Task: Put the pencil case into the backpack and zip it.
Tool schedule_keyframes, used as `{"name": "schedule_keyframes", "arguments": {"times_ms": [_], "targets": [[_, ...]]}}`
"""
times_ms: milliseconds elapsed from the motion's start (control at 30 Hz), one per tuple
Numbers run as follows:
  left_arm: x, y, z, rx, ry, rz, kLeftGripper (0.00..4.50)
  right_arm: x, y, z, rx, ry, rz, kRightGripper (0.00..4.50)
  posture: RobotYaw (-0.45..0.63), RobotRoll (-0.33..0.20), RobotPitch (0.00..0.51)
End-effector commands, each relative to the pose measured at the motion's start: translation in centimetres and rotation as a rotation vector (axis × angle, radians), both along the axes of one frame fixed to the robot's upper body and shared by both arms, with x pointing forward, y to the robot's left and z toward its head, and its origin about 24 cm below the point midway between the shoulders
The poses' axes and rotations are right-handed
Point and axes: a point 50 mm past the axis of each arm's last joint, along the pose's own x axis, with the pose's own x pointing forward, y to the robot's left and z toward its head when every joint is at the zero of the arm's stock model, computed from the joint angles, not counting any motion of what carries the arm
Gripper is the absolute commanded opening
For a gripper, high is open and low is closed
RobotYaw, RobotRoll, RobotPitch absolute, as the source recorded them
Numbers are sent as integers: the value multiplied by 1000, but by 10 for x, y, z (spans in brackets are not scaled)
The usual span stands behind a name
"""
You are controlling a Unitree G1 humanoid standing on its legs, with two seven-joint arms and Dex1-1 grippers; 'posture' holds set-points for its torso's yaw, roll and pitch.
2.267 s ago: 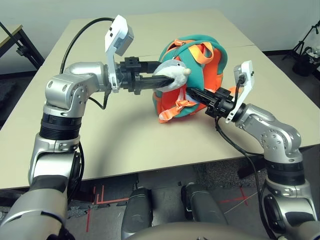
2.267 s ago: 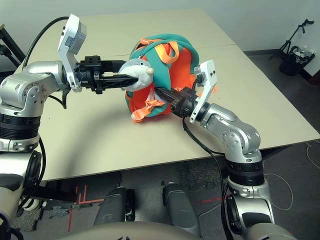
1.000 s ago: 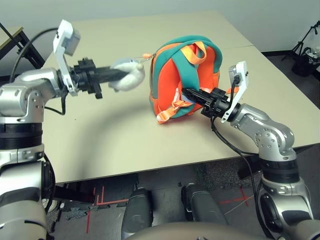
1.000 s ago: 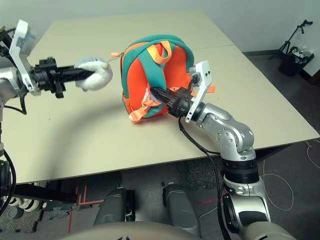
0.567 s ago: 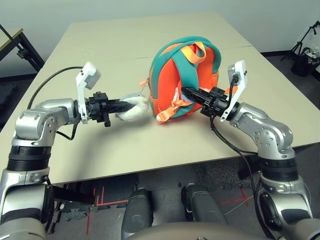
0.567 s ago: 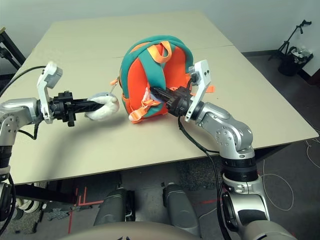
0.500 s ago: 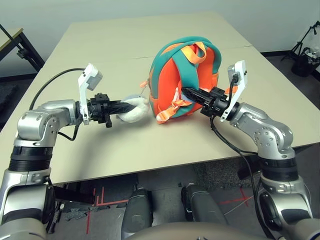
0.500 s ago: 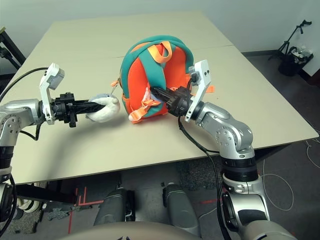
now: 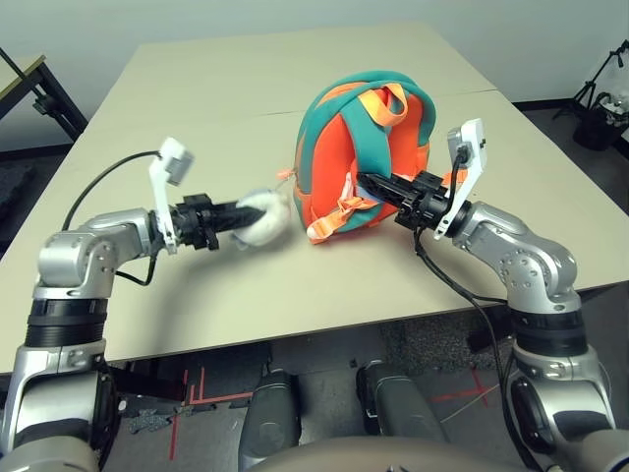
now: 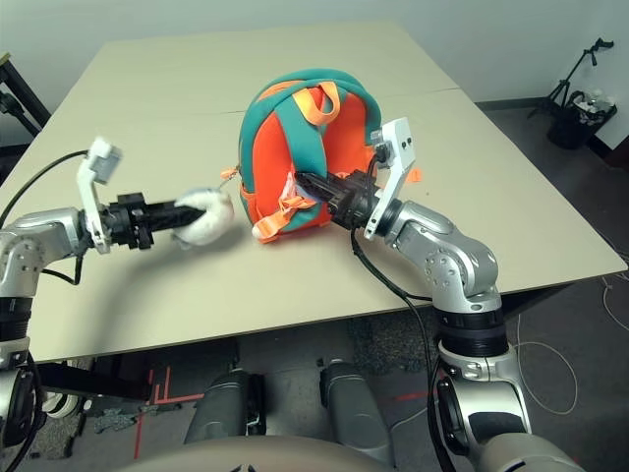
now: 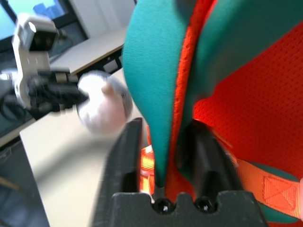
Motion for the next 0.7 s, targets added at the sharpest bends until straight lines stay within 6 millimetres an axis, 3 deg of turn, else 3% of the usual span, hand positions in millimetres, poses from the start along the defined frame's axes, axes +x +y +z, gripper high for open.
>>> {"name": "schedule_keyframes", "arguments": {"times_ms": [33,100,167,300,400,533,700], "targets": [[-7,18,5,-57,15,59,3895,-9,-5,4,-71,-28,97,3110,-69,0,76],[-16,27,5,-59,22,78,4500,-15,-15,11,-130,-49,162,3907,-66,0,76],[-21,33,4,-33,14,100,4500,-20,-26,16,-180,-61,205,4467,-65,0,76],[-33,46,2,26,33,125,4500,-27,-54,27,-285,-58,266,4467,-59,0,73],[-40,69,-1,47,36,200,4500,-20,-88,28,-385,-24,193,4467,-52,0,69],[-42,86,-12,94,21,321,4500,2,-121,20,-447,-15,-14,4467,-46,0,66],[-32,103,-41,137,-56,631,4500,40,-153,-1,-437,6,-416,4467,-38,0,62]]}}
